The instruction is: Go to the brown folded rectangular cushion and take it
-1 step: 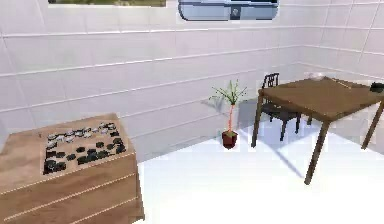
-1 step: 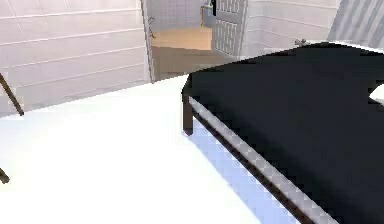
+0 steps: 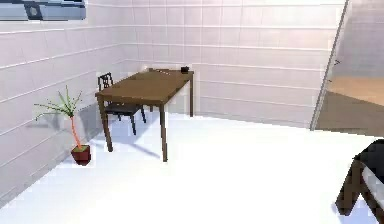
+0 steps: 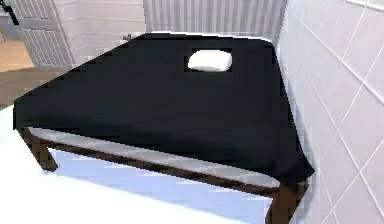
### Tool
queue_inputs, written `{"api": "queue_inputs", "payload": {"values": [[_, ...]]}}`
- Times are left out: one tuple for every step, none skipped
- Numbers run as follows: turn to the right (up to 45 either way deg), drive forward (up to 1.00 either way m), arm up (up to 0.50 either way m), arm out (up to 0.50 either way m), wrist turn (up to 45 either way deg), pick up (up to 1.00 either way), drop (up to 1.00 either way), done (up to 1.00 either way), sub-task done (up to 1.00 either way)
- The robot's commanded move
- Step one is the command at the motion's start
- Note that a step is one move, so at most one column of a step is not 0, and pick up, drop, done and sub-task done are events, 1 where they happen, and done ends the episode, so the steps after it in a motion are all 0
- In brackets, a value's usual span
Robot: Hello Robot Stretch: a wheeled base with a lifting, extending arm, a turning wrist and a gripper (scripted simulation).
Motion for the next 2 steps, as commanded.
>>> {"api": "queue_inputs", "payload": {"values": [[24.0, 0.00, 0.00, 0.00, 0.0, 0.00, 0.00, 0.00, 0.00], [0.0, 1.00, 0.00, 0.00, 0.0, 0.00, 0.00, 0.00, 0.00]]}}
